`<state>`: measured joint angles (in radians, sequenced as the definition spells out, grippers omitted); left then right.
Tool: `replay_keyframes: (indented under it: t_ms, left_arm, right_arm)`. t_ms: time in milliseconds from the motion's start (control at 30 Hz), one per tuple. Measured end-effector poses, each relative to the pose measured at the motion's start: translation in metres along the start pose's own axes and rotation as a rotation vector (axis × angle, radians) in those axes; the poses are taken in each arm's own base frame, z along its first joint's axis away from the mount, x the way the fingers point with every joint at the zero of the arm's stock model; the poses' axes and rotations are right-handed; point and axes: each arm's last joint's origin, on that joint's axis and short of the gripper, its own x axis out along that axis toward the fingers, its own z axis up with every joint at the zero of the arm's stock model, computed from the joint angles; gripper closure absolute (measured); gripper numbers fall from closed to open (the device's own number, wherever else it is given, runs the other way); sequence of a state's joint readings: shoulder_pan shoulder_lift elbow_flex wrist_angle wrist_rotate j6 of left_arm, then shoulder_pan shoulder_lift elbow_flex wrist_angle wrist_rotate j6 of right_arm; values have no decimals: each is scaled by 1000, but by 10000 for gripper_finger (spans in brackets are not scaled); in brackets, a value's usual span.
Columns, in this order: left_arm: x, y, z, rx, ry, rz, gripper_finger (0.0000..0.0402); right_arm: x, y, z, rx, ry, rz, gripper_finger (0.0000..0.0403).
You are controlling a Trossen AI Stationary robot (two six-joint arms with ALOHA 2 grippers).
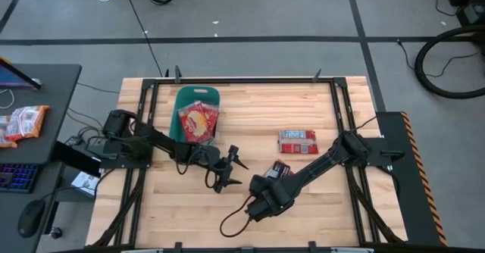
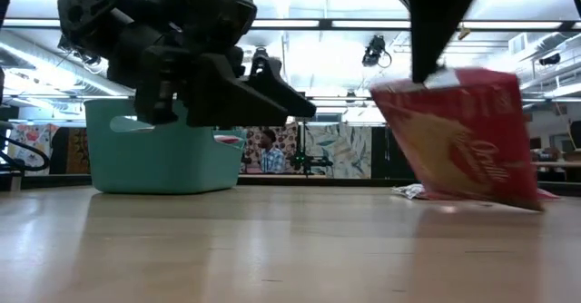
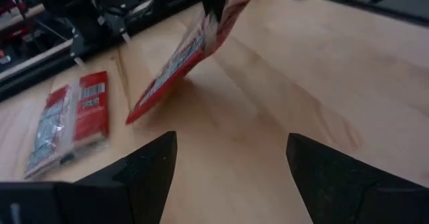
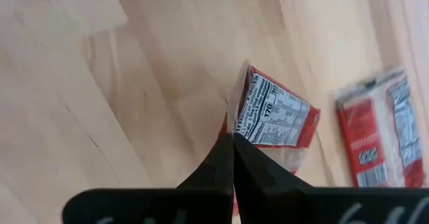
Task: Sort popcorn bags into baskets
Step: Put the red popcorn bag into the green bin
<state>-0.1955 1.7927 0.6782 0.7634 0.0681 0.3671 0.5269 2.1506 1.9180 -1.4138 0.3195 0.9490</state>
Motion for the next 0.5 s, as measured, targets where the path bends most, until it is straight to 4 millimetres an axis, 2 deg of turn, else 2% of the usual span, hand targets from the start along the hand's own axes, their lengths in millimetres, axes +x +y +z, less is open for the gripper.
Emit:
replay_keyframes:
  t_ms: [233,500]
  left_arm:
    - [21,-2,8,-5,-43,-3,116]
    - [38,1,19,4,-71,-5,116]
  right_arm:
    - [-16,-4,15,-10,-73,37,402]
    - [-18,-4,22,-38,-95,77,402]
